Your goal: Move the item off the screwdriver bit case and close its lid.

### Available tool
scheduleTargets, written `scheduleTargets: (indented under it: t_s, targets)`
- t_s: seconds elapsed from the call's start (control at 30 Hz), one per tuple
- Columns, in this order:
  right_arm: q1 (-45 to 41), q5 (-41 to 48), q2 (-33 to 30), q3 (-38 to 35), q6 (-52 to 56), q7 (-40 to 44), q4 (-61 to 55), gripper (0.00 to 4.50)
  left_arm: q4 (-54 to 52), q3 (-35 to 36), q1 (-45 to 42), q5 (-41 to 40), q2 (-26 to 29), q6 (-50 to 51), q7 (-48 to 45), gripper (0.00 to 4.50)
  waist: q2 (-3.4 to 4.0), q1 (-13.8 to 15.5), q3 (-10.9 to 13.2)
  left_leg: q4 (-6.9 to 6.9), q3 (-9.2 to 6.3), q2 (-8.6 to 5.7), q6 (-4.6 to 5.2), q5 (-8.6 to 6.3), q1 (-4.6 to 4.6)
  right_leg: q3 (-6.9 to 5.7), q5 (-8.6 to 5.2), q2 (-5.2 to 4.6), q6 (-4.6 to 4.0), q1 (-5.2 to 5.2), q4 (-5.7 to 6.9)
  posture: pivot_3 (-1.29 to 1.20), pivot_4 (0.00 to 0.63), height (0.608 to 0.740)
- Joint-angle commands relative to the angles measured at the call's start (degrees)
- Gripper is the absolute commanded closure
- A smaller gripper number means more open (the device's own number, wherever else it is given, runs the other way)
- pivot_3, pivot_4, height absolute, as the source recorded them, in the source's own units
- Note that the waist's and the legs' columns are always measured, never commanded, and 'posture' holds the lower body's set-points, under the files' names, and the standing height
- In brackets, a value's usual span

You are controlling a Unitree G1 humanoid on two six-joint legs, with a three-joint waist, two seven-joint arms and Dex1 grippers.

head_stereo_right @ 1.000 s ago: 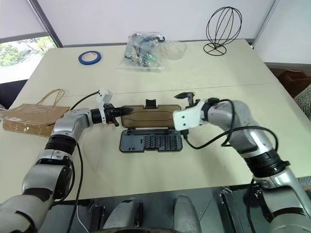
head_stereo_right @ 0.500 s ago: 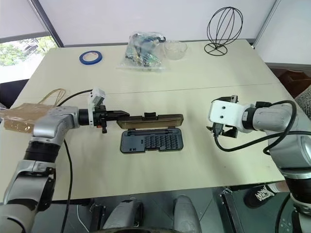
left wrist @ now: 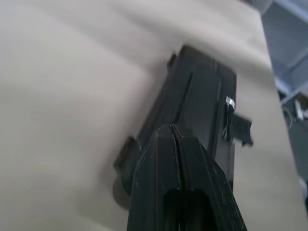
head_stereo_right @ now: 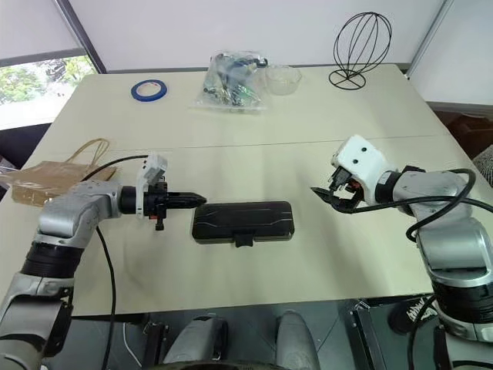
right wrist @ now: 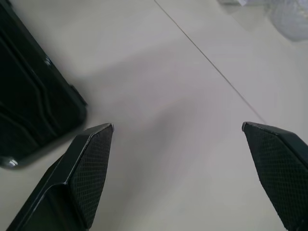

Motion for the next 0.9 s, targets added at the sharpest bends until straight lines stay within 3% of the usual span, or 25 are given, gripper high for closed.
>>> scheduleTargets:
  t_s: [0.03,0.23,0.27,0.33,0.57,0.9]
  targets:
    - [-1.12,4.44,0.39,-1.83,5.01,-1.43,-3.67,0.05,-2.29,-0.75,1.96,0.41,1.51,-2.3,-0.75,4.5,0.01,0.05,0.01,-0.01,0.0,0.0,0.0,0.0,0.0,0.0,0.0,0.0,0.0,-0.02,0.0,0.0,0.15,0.74]
    - [-7.58,15.69,1.66,-6.96,18.35,-1.52,-4.27,0.05,4.22,1.98,-6.35,-1.37,-1.3,-1.13,2.92,4.5,0.01,0.58,0.02,0.09,-0.05,-0.04,0.01,-0.01,-0.07,-0.04,0.0,-0.02,0.0,0.03,0.0,0.0,0.15,0.74]
    - [-8.59,17.75,1.71,-7.66,20.1,-1.23,-4.44,0.28,6.08,2.32,-8.54,-1.41,-2.04,-1.22,3.64,4.5,-0.01,0.56,0.03,0.1,-0.06,-0.05,0.01,-0.01,-0.1,-0.06,0.0,-0.02,0.0,0.03,-0.01,0.0,0.15,0.74]
    - [-9.6,20.78,1.5,-8.21,22.33,-1.36,-4.92,0.93,9.68,2.61,-12.58,-1.21,-3.43,-1.42,4.36,4.5,-0.01,0.39,0.03,0.1,-0.05,-0.06,0.01,-0.01,-0.12,-0.14,0.0,-0.01,0.0,0.02,0.01,0.0,0.15,0.74]
    - [-7.96,28.55,2.55,-5.11,26.42,-3.62,-8.4,4.45,21.78,0.24,-22.23,2.14,-7.66,-6.53,3.25,4.5,-0.02,0.0,0.04,0.05,0.0,-0.05,0.07,-0.04,-0.13,-0.15,0.0,-0.01,0.0,-0.06,0.03,0.0,0.15,0.74]
    - [-3.61,32.49,9.95,9.83,27.28,-9.13,-6.07,4.45,39.17,-5.64,-28.46,10.24,-15.04,-17.32,-1.7,4.5,-0.02,-0.02,0.04,0.11,0.04,-0.08,-0.01,0.01,-0.28,-0.19,0.0,-0.01,0.01,-0.16,0.05,0.0,0.15,0.74]
